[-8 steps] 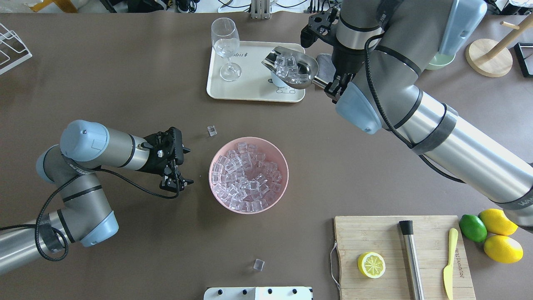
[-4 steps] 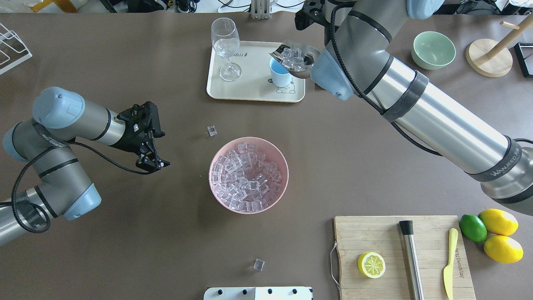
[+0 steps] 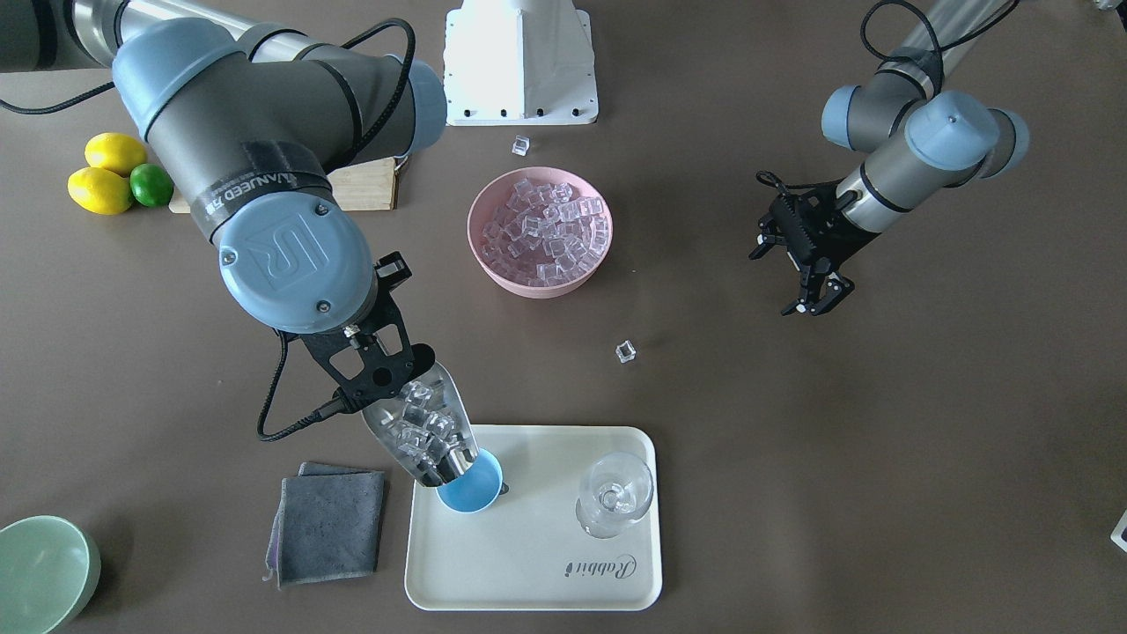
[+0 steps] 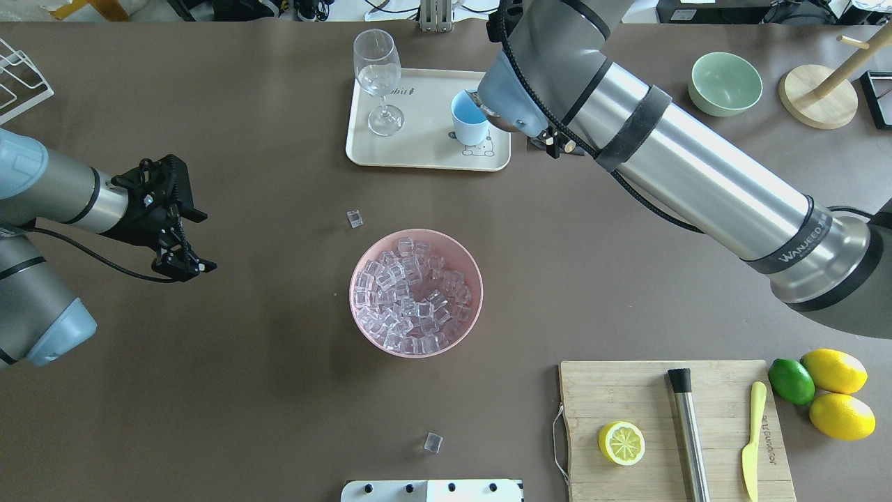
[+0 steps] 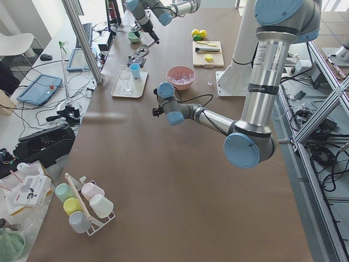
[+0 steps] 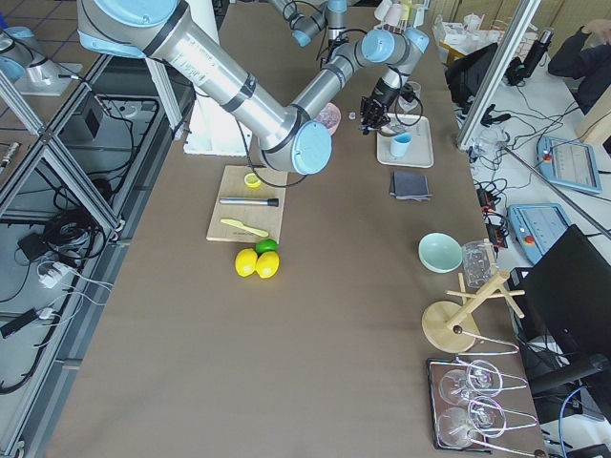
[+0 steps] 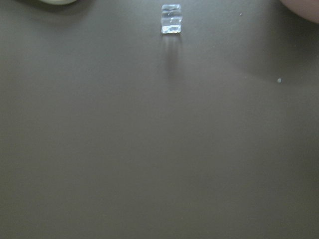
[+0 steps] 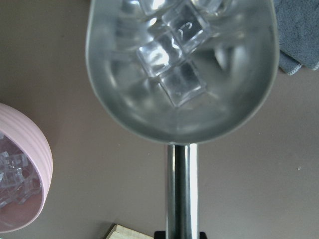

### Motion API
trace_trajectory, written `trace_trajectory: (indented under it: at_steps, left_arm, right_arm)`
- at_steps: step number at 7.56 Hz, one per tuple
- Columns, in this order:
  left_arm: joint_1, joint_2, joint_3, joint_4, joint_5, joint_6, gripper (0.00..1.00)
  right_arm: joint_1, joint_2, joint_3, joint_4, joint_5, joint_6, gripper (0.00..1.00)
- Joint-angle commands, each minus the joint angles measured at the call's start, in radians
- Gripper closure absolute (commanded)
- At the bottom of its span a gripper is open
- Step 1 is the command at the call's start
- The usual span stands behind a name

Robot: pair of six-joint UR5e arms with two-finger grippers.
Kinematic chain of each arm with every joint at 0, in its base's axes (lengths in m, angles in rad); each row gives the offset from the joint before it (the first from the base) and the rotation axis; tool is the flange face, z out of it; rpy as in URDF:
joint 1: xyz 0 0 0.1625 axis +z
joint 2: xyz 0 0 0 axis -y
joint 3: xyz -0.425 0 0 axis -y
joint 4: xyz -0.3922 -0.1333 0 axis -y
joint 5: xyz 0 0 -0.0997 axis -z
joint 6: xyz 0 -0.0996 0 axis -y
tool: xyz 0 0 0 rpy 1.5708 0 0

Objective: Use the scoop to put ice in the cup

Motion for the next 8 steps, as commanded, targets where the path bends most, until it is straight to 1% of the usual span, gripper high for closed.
trace_trajectory:
  at_steps: [1, 2, 3, 4, 5, 6, 8]
  left_arm:
    - [-0.135, 0.087, -0.016, 0.057, -0.057, 0.118, 0.01]
    - [-0.192, 0.115, -0.013, 0.087, -0.086, 0.187, 0.01]
    - [-0.246, 0.127, -0.014, 0.148, -0.103, 0.262, 0.01]
    - [-0.298, 0.141, -0.011, 0.223, -0.12, 0.366, 0.01]
    - [-0.379, 0.15, -0.01, 0.315, -0.12, 0.481, 0.01]
    - [-0.445, 0.168, -0.01, 0.407, -0.12, 0.534, 0.02]
    - [-0.51, 0.178, 0.001, 0.497, -0.117, 0.543, 0.01]
  right_arm:
    - [0.0, 0.094, -0.101, -0.087, -0.007, 0.003, 1.0]
    - [0.0, 0.107, -0.117, -0.104, -0.011, 0.003, 1.0]
    - [0.0, 0.108, -0.117, -0.127, -0.018, 0.002, 1.0]
    - [-0.001, 0.108, -0.12, -0.149, -0.03, 0.002, 1.0]
    - [-0.001, 0.109, -0.123, -0.166, -0.031, 0.002, 1.0]
    - [-0.003, 0.114, -0.123, -0.169, -0.031, 0.002, 1.0]
    - [-0.006, 0.124, -0.121, -0.193, -0.03, 0.002, 1.0]
